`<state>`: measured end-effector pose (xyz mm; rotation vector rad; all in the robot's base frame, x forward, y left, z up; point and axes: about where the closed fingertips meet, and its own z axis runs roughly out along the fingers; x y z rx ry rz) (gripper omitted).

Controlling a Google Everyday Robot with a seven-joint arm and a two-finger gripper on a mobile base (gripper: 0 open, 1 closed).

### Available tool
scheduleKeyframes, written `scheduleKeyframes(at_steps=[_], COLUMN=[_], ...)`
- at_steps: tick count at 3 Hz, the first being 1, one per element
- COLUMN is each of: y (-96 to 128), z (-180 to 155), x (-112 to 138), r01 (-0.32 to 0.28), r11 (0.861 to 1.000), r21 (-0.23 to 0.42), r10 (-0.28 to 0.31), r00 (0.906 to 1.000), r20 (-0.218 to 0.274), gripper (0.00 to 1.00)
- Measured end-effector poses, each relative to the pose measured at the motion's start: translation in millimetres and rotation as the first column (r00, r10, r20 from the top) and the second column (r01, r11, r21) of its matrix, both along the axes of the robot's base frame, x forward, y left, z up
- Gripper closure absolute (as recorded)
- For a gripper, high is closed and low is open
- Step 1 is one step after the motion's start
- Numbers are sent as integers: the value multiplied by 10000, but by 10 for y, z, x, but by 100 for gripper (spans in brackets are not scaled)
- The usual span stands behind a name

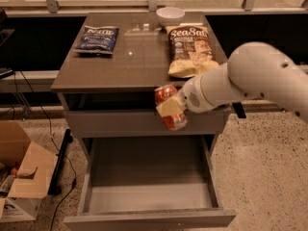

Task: Pick coke can from middle drawer and place on counter

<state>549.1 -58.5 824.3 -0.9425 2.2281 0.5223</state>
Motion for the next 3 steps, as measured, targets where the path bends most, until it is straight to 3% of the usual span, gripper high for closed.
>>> scheduleKeyframes(at_steps=[2, 3], y=[30, 365], z=[150, 358], x=[104, 399], r01=[49, -681], r11=[9997, 9955], r21=[224, 653], r10=[-60, 584], r00=[9987, 9884], r20=[496, 1405], gripper=[100, 100])
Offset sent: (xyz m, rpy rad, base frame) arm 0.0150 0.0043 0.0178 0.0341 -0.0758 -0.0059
